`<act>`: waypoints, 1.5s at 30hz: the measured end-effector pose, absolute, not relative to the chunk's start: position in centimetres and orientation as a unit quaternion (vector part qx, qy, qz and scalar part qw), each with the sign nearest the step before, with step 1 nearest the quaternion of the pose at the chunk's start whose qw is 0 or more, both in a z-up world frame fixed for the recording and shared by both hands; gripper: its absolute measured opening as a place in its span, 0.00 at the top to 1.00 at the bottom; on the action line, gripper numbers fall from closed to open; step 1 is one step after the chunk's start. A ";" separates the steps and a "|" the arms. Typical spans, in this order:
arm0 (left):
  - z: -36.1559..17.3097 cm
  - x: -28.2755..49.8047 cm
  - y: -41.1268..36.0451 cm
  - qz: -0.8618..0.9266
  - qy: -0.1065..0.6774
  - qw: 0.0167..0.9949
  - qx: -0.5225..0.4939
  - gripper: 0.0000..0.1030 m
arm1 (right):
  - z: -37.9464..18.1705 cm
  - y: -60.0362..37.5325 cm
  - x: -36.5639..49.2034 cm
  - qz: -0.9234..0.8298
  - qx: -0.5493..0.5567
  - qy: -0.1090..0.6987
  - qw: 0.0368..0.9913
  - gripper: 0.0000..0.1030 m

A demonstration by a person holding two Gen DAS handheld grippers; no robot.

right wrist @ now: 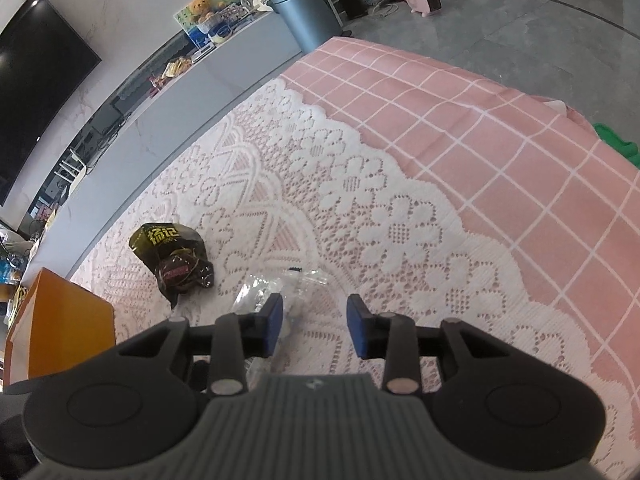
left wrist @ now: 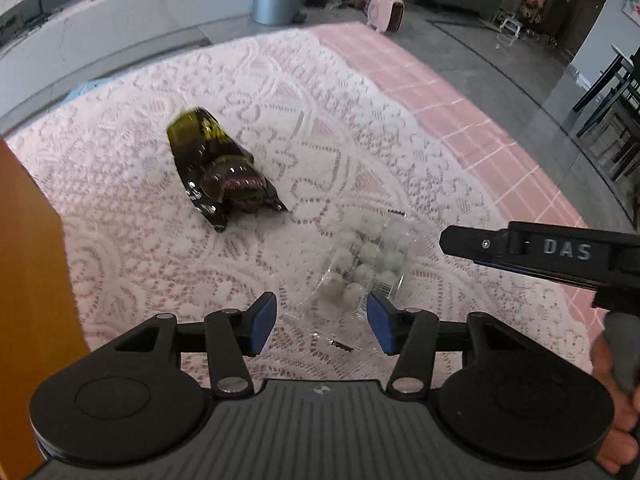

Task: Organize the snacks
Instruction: 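Grasp the clear candy tray with the right tool while the left tool approaches the dark snack bag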

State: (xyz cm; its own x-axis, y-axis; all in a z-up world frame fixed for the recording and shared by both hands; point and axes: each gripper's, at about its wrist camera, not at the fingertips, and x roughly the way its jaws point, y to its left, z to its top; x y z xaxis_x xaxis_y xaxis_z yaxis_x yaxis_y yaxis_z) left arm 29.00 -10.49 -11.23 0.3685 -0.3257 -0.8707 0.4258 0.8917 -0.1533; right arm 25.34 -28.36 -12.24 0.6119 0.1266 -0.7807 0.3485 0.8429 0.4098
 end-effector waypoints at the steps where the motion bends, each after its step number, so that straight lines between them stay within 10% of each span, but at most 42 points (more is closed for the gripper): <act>1: -11.5 29.1 -10.6 -0.232 0.517 0.823 0.047 0.41 | -12.3 -28.3 25.4 -0.064 0.271 0.437 0.855 0.66; 17: -11.1 27.5 -12.2 -0.305 0.520 0.797 0.023 0.42 | -12.4 -27.5 25.8 -0.060 0.243 0.447 0.859 0.58; 28: -8.0 30.5 -7.8 -0.182 0.482 0.854 0.074 0.42 | -12.5 -23.9 27.1 -0.053 0.175 0.448 0.875 0.32; 45: -8.7 32.9 -5.8 -0.149 0.479 0.865 0.028 0.40 | -14.4 -20.1 29.9 -0.111 0.111 0.459 0.875 0.31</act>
State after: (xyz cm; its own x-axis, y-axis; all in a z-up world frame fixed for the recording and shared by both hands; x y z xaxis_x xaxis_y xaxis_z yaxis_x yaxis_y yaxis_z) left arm 32.93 -5.80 -8.66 0.4967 -0.2308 -0.8367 0.2845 0.9540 -0.0943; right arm 29.87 -20.12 -14.44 0.5543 -0.0931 -0.8271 0.2967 0.9506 0.0918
